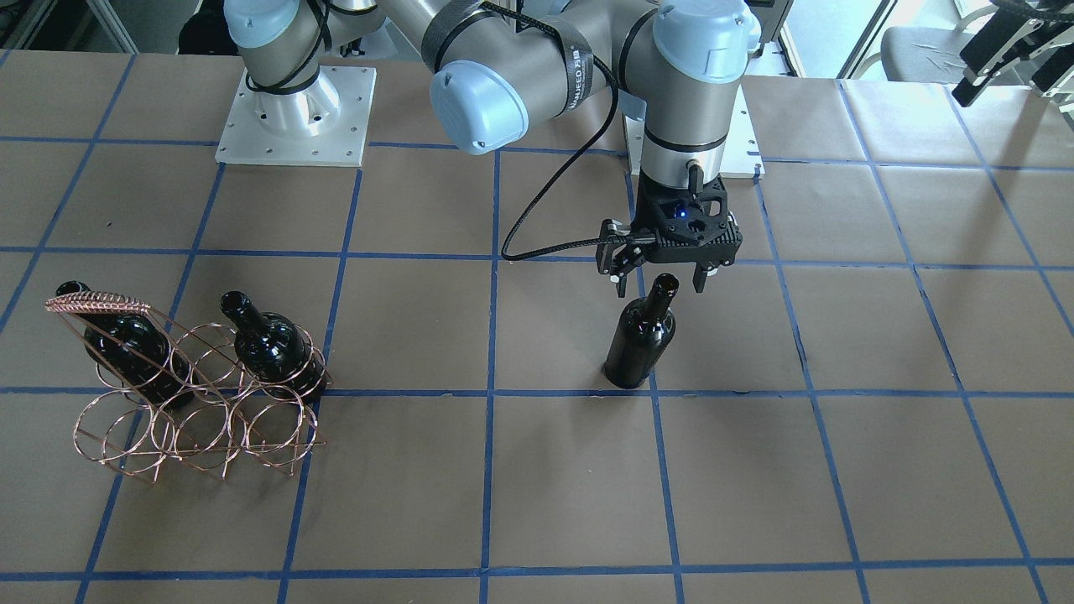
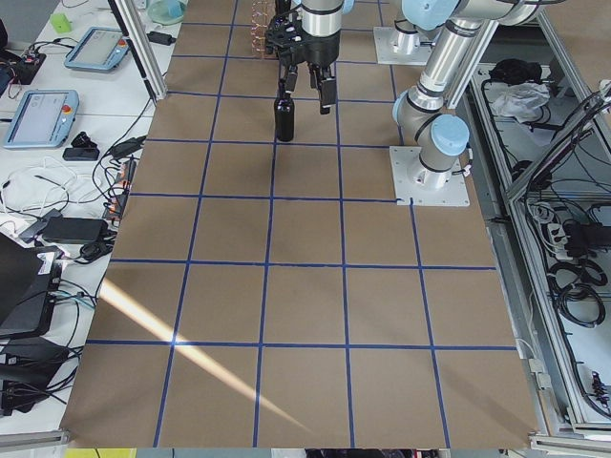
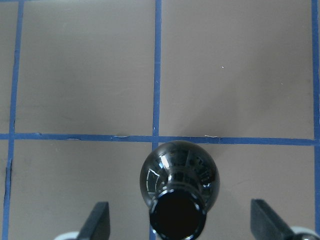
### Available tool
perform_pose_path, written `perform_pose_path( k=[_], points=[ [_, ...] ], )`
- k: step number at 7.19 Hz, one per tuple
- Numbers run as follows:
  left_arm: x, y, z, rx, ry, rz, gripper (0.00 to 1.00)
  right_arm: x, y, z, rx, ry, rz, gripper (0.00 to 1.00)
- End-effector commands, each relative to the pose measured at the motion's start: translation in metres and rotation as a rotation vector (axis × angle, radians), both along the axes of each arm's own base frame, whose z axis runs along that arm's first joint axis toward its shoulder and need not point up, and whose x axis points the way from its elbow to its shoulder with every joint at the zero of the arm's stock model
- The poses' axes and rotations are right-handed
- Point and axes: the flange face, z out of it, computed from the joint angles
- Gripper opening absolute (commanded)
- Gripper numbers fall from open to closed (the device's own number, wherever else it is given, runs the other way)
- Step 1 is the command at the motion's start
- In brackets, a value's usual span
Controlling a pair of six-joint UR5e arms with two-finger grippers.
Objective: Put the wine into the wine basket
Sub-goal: 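Reach the right gripper over to the bottle neck while the left arm withdraws, then close the right gripper around the bottle neck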
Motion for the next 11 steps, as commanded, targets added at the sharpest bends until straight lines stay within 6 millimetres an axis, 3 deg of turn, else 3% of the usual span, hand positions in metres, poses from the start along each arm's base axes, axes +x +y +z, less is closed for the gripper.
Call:
perform_pose_path(
  k=[1, 3, 4, 8, 11],
  points=[
    [0.0003, 0.0002, -0.0003, 0.001, 0.000, 0.001, 1.00, -0.0017, -0.0016, 0.0025, -0.004, -0.002, 0.000, 0.88],
    [-0.0007, 0.0005, -0.0011, 0.002, 0.001, -0.001, 1.00, -0.0021, -0.0009, 0.0027, -0.003, 0.001, 0.013, 0.60],
    [-0.0007, 0.0005, -0.0011, 0.002, 0.001, -0.001, 1.00, -0.0016, -0.0007, 0.0028, -0.002, -0.003, 0.014, 0.52],
    [-0.0016, 0.0022, -0.0014, 0.003, 0.000, -0.002, 1.00, -0.0001, -0.0024, 0.0032, -0.014, -0.017, 0.009, 0.45],
    [-0.0019, 0.0028, -0.0008, 0.001, -0.001, -0.002, 1.00, 0.0003, -0.0026, 0.0040, -0.019, -0.021, 0.015, 0.27]
  ],
)
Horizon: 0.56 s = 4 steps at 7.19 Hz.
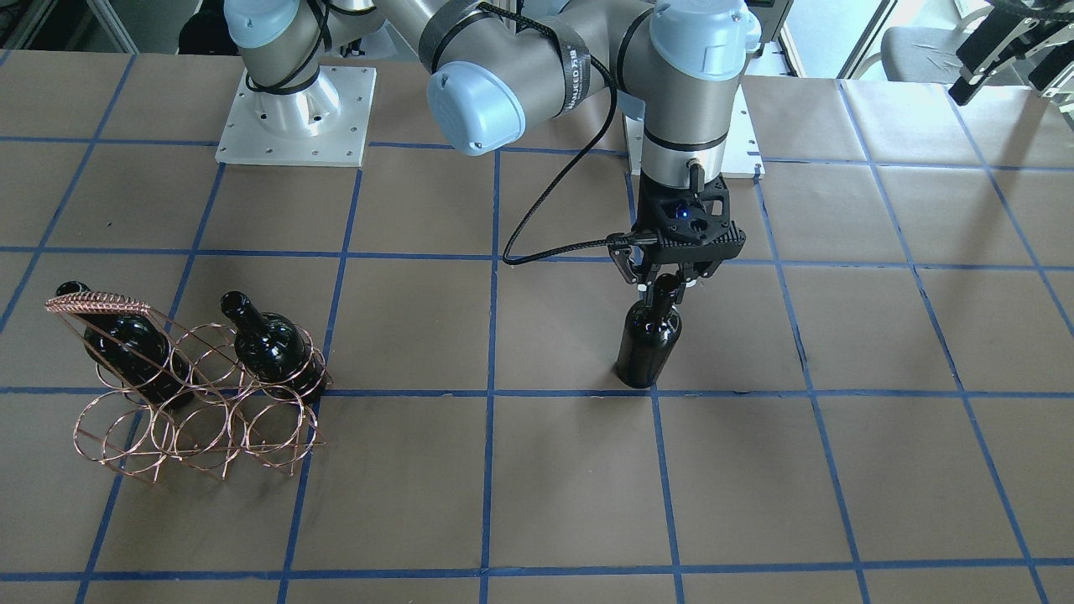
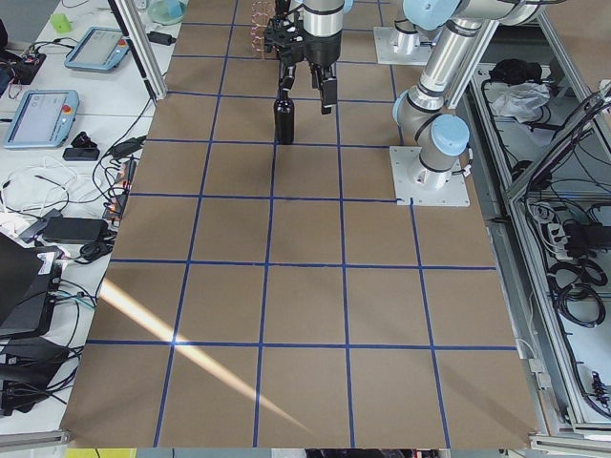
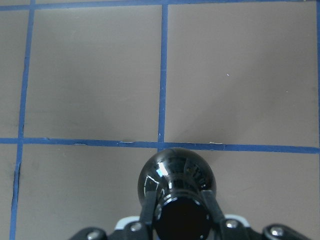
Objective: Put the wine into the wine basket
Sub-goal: 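Close the right gripper around the bottle neck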
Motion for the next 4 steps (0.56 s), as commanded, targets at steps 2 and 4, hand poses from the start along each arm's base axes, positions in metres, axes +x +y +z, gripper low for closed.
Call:
perform_pose_path(
  k=[2, 4],
  points=[
    [-0.001, 0.000, 0.000, -0.001, 0.001, -0.002, 1.00, -0.001, 0.001, 0.007, -0.015, 0.002, 0.019, 0.19],
    [-0.002, 0.000, -0.001, 0.001, 0.004, -0.003, 1.00, -0.043, -0.012, 0.049, -0.060, 0.022, 0.028, 0.18]
  ],
)
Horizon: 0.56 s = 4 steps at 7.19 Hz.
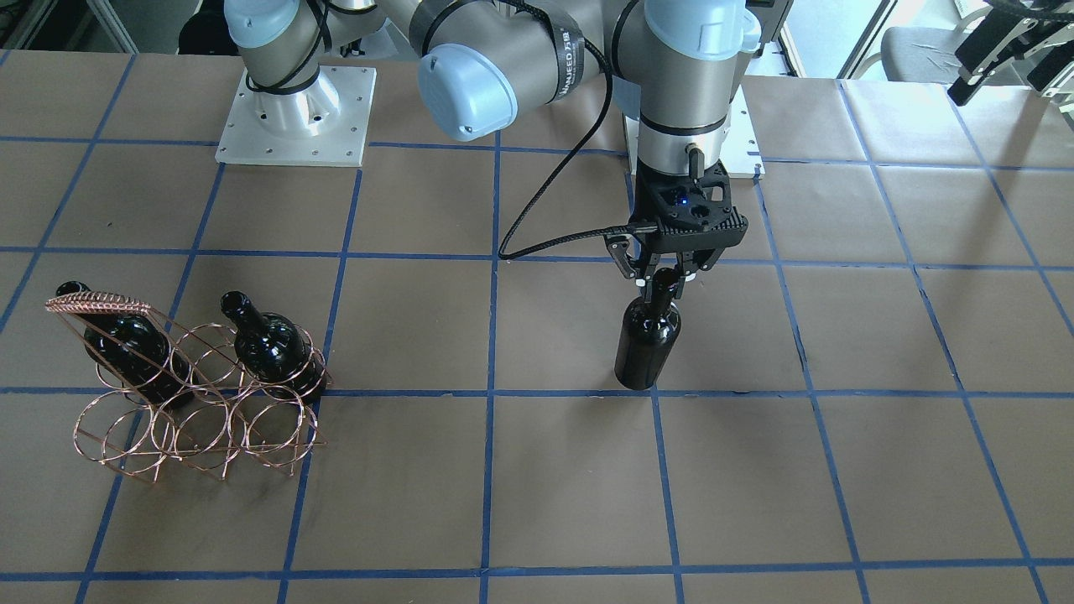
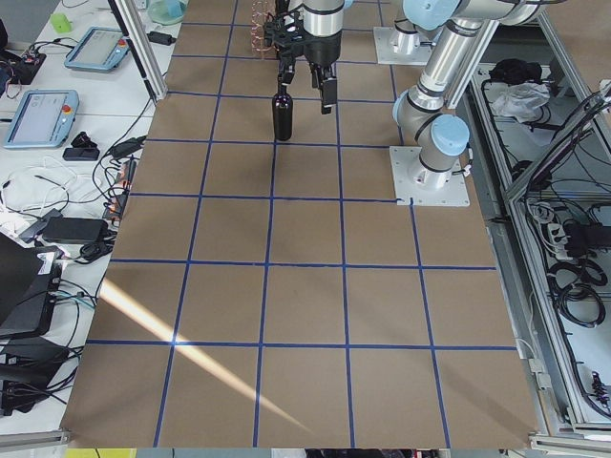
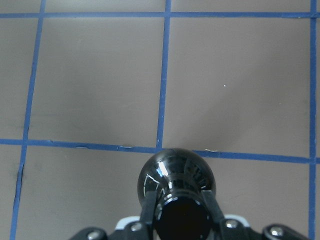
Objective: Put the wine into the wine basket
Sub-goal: 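Close the right gripper around the bottle neck, then lift the bottle with the right gripper and carry it above the rack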
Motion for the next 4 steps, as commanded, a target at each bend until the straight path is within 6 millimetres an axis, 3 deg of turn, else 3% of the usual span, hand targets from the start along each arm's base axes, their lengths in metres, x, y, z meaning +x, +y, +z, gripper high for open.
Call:
perform_pose_path(
  k=[1, 2, 3, 4],
  points=[
    [-0.001, 0.000, 0.000, 0.001, 0.002, -0.001, 1.00, -0.067, -0.008, 0.053, 0.021, 0.039, -0.023, 0.17],
    [-0.005, 0.000, 0.000, -0.004, 0.003, -0.007, 1.00, -0.111, -0.007, 0.074, 0.047, 0.085, -0.035, 0.15],
    [-0.008, -0.001, -0.002, -0.003, 0.009, -0.001, 1.00, -0.169, -0.006, 0.108, 0.029, 0.151, -0.013, 0.15],
    [-0.022, -0.006, -0.002, -0.035, 0.062, 0.012, 1.00, -0.228, 0.008, 0.131, 0.074, 0.186, -0.037, 0.14]
  ],
)
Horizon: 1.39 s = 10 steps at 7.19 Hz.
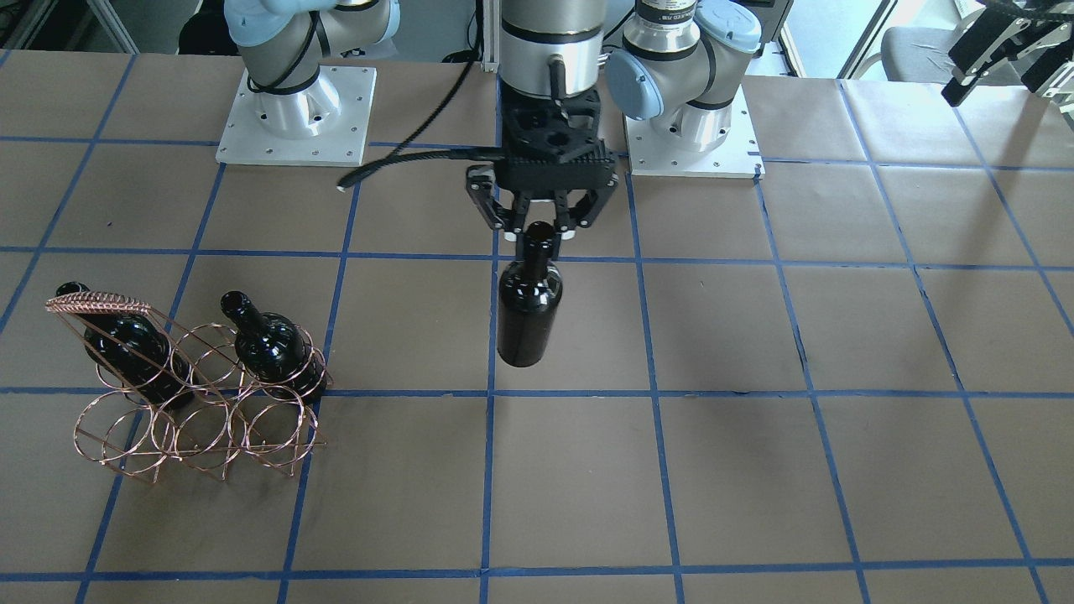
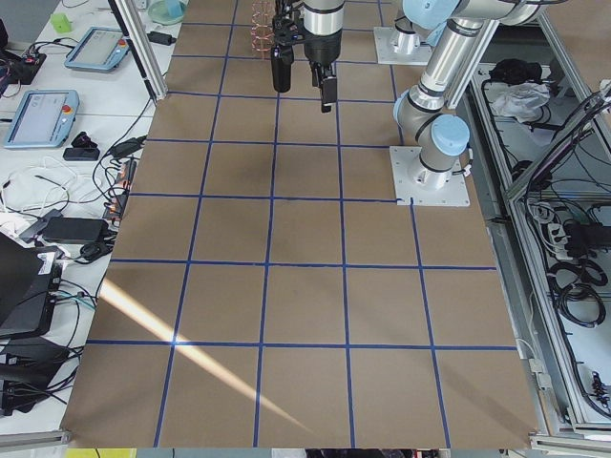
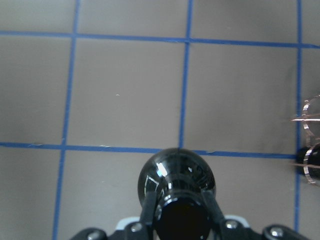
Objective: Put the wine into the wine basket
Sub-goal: 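Lift the bottle with the right gripper and carry it above the rack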
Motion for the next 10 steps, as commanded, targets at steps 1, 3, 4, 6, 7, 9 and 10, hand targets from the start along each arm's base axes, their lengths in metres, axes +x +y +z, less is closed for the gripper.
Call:
perform_pose_path(
  k=[1, 3, 4, 6, 7, 9, 10],
  points=[
    [-0.037, -0.011, -0.003, -0.036, 0.069, 0.062, 1.00, -0.111, 0.040, 0.050, 0.048, 0.066, -0.018, 0.13],
    [-0.099, -0.017, -0.015, -0.006, 0.074, 0.112, 1.00, -0.153, 0.072, 0.074, 0.042, 0.085, 0.031, 0.12],
    [-0.134, -0.017, -0.024, 0.010, 0.071, 0.115, 1.00, -0.177, 0.070, 0.083, 0.032, 0.099, 0.062, 0.11],
    [-0.178, -0.017, -0.043, 0.001, 0.052, 0.118, 1.00, -0.234, 0.058, 0.094, 0.026, 0.111, 0.067, 0.10],
    [-0.192, -0.022, -0.050, -0.028, 0.050, 0.112, 1.00, -0.256, 0.050, 0.088, 0.048, 0.073, 0.046, 0.10],
    [-0.217, -0.023, -0.064, -0.052, 0.023, 0.096, 1.00, -0.311, 0.036, 0.055, 0.108, -0.009, 0.027, 0.08],
    [-0.219, -0.026, -0.069, -0.086, -0.011, 0.087, 1.00, -0.321, 0.032, 0.047, 0.101, -0.028, 0.026, 0.08]
  ],
)
